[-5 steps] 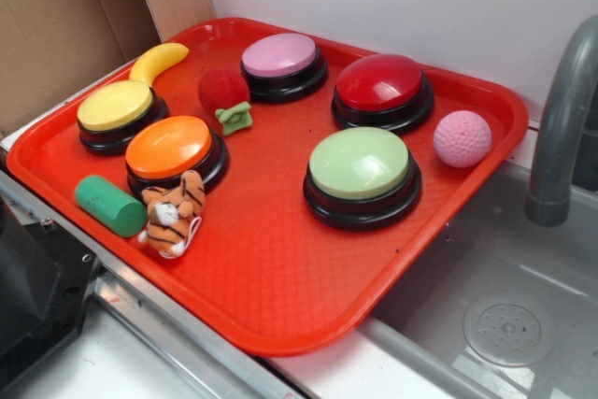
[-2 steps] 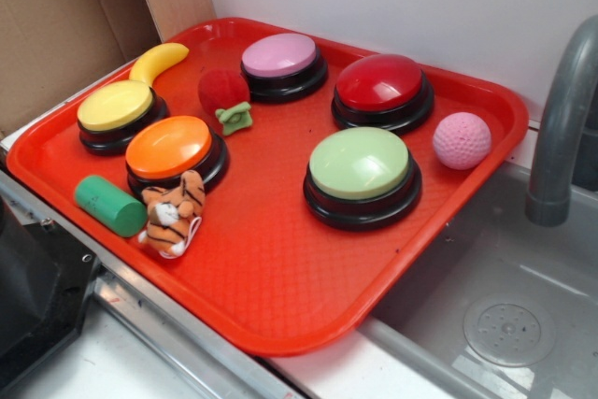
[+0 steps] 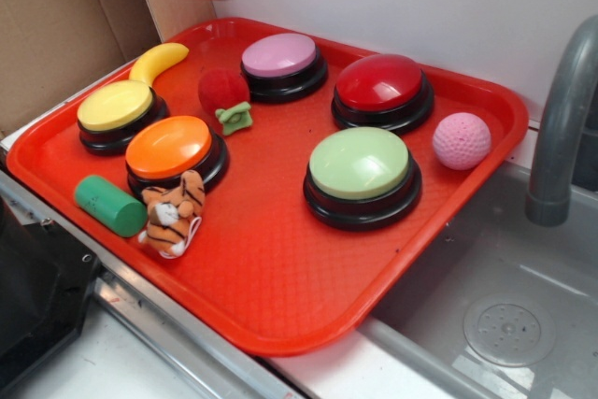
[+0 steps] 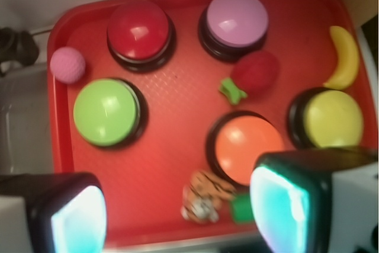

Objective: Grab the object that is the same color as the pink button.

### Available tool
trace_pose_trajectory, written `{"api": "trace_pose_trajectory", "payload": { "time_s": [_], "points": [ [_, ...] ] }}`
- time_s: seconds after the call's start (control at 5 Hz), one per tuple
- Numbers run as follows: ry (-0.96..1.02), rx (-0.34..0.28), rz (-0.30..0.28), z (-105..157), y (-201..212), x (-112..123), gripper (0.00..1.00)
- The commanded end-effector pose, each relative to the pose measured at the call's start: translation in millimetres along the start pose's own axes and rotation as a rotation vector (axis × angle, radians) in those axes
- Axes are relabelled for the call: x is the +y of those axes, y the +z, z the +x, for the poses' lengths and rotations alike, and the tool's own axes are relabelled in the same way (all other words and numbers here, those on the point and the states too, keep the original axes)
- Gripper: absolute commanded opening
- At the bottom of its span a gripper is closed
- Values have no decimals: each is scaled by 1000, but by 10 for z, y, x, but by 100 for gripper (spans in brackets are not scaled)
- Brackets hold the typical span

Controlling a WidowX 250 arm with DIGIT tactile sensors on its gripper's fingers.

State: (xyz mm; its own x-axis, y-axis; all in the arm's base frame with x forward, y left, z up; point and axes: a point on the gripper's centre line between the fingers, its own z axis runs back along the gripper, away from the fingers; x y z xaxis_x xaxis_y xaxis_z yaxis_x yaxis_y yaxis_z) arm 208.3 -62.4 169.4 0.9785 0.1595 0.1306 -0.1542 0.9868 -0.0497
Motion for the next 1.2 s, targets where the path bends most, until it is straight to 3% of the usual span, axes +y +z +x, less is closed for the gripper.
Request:
{"api": "trace_pose_trajectory", "payload": {
  "time_s": [0.0, 0.4, 0.6, 1.0],
  "points": [
    [66, -56, -16, 634, -460, -568, 100],
    [48, -11, 41, 985, -922, -1046, 100],
    [10, 39, 26, 1003, -1096, -1141, 100],
    [-10, 77, 91, 972, -1190, -1158, 100]
  ]
}}
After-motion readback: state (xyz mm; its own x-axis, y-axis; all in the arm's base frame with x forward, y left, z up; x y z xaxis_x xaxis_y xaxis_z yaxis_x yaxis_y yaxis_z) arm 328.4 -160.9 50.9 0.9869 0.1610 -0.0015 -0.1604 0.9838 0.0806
